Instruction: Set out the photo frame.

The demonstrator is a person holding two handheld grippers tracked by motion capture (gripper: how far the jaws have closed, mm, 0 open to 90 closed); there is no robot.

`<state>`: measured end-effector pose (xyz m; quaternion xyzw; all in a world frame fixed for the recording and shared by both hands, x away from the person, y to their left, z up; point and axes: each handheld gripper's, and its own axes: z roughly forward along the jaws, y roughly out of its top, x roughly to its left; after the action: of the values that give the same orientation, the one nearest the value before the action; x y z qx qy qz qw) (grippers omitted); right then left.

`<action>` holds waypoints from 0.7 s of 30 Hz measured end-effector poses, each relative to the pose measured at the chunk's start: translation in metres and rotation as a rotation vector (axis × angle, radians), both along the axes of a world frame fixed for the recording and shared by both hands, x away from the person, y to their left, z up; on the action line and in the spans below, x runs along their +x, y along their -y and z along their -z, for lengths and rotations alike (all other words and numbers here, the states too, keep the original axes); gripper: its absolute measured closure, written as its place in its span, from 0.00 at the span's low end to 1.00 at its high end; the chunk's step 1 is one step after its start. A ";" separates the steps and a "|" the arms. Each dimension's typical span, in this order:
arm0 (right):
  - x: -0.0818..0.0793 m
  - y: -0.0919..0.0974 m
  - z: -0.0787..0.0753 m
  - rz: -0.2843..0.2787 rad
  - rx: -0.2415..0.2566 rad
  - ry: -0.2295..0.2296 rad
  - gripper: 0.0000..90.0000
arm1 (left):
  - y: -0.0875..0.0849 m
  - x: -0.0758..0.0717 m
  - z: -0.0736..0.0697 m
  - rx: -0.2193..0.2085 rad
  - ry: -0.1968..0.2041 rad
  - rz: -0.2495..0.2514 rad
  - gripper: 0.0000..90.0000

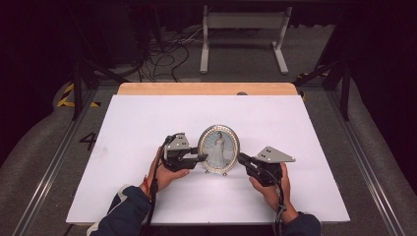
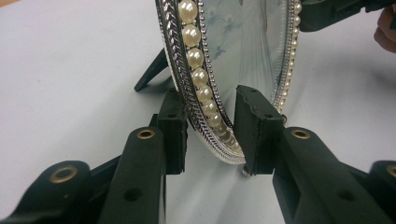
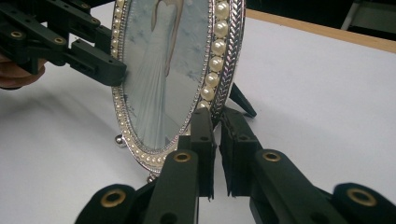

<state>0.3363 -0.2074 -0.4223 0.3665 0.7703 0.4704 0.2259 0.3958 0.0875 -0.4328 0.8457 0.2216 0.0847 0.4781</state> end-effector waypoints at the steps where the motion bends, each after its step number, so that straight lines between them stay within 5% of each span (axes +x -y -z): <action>1: 0.001 0.000 0.000 0.000 -0.003 0.000 0.94 | 0.000 -0.001 0.000 0.001 0.000 -0.003 0.73; 21: 0.006 -0.002 0.001 -0.006 -0.010 0.001 0.93 | -0.002 -0.005 0.001 0.015 0.010 -0.010 0.73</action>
<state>0.3427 -0.2057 -0.4233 0.3630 0.7736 0.4673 0.2269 0.3903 0.0894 -0.4338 0.8477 0.2225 0.0930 0.4726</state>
